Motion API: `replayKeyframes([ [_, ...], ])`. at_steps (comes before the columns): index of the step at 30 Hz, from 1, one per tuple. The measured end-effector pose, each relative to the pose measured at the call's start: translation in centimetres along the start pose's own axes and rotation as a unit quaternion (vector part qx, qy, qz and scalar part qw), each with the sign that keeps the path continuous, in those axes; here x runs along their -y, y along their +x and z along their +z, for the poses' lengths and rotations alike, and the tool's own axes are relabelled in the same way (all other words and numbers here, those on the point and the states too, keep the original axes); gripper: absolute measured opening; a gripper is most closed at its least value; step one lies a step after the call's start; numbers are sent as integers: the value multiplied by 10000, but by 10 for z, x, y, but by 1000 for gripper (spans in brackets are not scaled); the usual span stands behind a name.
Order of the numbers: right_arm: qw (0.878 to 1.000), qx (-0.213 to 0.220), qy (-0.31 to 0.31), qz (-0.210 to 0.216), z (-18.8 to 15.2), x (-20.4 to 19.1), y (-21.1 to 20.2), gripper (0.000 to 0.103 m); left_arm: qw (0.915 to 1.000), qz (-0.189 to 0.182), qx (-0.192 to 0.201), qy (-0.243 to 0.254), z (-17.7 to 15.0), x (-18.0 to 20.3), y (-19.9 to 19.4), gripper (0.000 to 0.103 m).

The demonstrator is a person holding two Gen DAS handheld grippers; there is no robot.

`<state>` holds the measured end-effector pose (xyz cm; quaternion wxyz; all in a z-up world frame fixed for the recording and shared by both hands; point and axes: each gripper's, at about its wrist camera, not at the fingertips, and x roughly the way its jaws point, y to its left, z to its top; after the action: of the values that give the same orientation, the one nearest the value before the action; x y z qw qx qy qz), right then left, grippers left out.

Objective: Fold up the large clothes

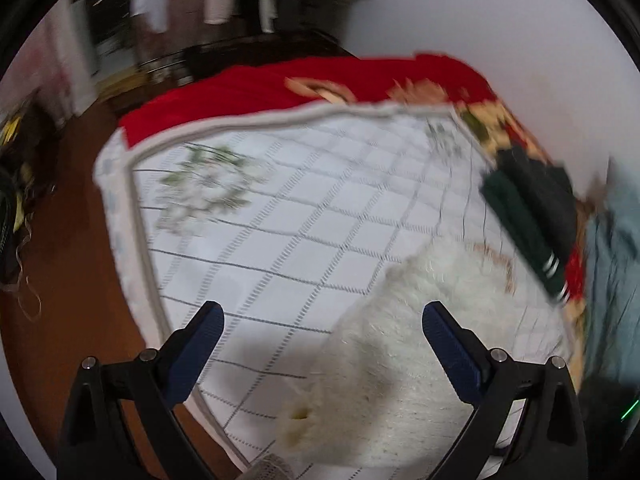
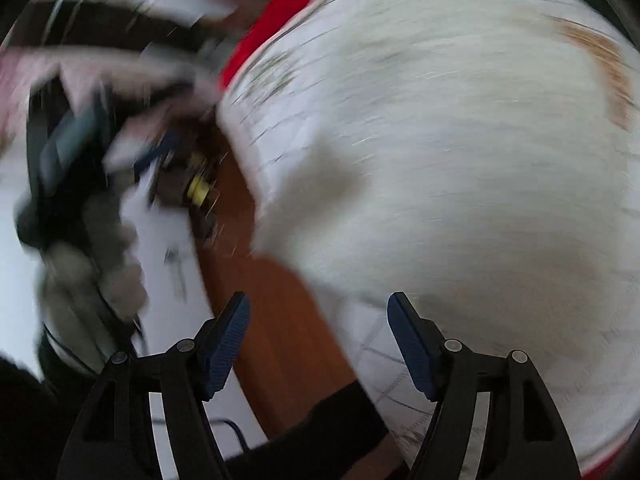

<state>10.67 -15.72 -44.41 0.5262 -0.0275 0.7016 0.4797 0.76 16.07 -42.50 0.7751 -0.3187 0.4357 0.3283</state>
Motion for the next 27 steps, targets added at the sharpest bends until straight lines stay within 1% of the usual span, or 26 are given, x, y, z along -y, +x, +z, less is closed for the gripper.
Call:
replayKeyframes([
  [2, 9980, 285, 473, -308, 6, 21, -20, 70, 9981, 303, -338, 413, -22, 16, 36, 101],
  [4, 9917, 506, 943, -711, 15, 48, -32, 37, 9942, 462, -735, 630, -46, 21, 64, 101],
  [5, 9889, 508, 1150, -796, 19, 57, -31, 35, 9896, 566, -1089, 746, -66, 20, 85, 101],
  [6, 9850, 472, 1408, -883, 22, 69, -29, 34, 9874, 581, -1252, 781, -78, 18, 95, 102],
  [8, 9810, 357, 1578, -1075, 30, 85, -16, 25, 9839, 517, -1537, 745, -98, 11, 107, 103],
  [9, 9786, 137, 1609, -1273, 33, 94, 0, 16, 9833, 511, -1600, 707, -102, 7, 107, 103],
  [10, 9754, -4, 1747, -1345, 35, 106, 17, 15, 9827, 538, -1621, 718, -102, 7, 105, 103],
  [12, 9715, 23, 1979, -1305, 40, 120, 30, 14, 9820, 643, -1594, 786, -93, 8, 94, 103],
  [14, 9685, -129, 2134, -1277, 47, 118, 21, 14, 9848, 677, -1377, 817, -74, 14, 74, 103],
  [15, 9692, -133, 2087, -1303, 48, 112, 12, 15, 9874, 642, -1196, 817, -59, 19, 61, 103],
  [16, 9703, -75, 2012, -1339, 49, 106, 4, 19, 9904, 555, -997, 786, -43, 27, 49, 103],
  [17, 9719, 10, 1888, -1405, 49, 97, -6, 19, 9920, 483, -874, 771, -32, 33, 43, 103],
  [18, 9730, 99, 1755, -1495, 50, 89, -18, 19, 9936, 406, -712, 777, -15, 43, 39, 103],
  [19, 9728, 172, 1690, -1573, 56, 83, -30, 22, 9942, 384, -607, 800, 1, 54, 43, 103],
  [20, 9721, 216, 1655, -1648, 62, 79, -38, 27, 9944, 371, -571, 808, 8, 61, 50, 103],
  [21, 9711, 244, 1615, -1743, 68, 77, -40, 44, 9943, 421, -557, 808, 20, 70, 66, 103],
  [22, 9677, 267, 1601, -1926, 77, 78, -39, 62, 9936, 491, -618, 802, 26, 76, 81, 103],
  [23, 9653, 294, 1627, -2019, 82, 81, -41, 65, 9928, 515, -758, 773, 30, 79, 100, 103],
  [24, 9637, 342, 1639, -2080, 90, 88, -39, 64, 9914, 523, -949, 735, 33, 80, 122, 103],
  [26, 9615, 298, 1588, -2223, 107, 93, -28, 64, 9887, 548, -1202, 705, 30, 79, 150, 103],
  [27, 9598, 273, 1551, -2322, 112, 96, -22, 64, 9882, 508, -1269, 695, 28, 76, 161, 103],
])
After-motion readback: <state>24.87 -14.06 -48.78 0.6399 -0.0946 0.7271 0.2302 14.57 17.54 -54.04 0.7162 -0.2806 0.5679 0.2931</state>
